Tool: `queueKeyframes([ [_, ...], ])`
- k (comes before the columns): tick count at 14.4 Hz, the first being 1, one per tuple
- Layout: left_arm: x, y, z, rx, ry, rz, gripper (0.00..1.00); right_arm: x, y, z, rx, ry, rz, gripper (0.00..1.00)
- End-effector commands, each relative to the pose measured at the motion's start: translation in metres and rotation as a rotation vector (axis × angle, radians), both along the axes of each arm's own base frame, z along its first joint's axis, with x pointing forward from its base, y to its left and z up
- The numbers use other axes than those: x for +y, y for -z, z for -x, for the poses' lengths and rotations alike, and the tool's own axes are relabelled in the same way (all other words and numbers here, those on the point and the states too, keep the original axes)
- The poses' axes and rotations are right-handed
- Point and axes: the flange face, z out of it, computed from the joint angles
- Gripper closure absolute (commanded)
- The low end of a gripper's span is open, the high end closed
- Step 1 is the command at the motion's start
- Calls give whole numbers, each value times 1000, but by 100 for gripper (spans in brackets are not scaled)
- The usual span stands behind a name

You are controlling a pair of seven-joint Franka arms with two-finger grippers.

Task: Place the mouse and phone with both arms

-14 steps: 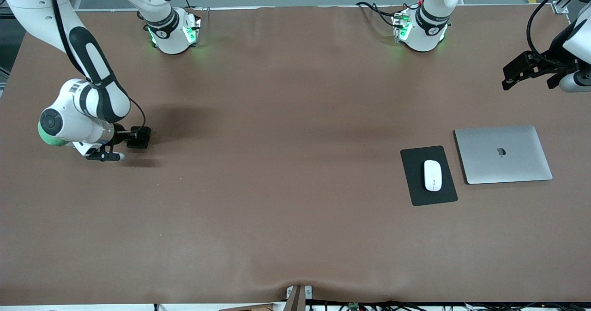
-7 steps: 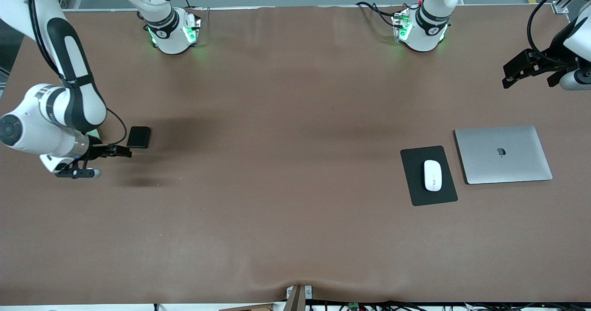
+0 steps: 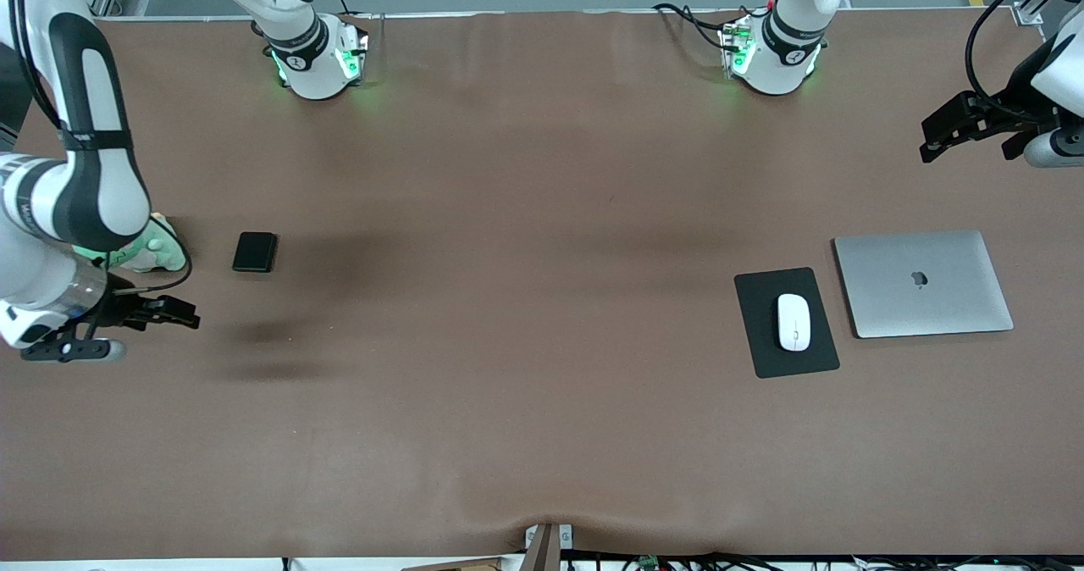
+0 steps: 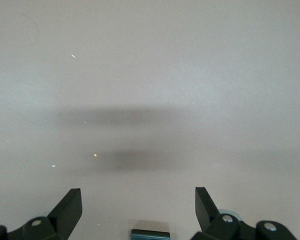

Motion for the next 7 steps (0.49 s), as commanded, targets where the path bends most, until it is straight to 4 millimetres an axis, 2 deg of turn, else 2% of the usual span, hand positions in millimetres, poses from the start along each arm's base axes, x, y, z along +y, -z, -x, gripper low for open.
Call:
queueKeyframes([
  [1,-1,2,-4,3,3,26,0,-1,-45,-30,-2,-29,16,0],
  [4,-2,3,-4,5,5,27,0,1,-93,-36,-16,-50,46,0],
  [7,-5,4,-4,6,10,28,0,-1,-121,-33,-32,-57,40,0],
])
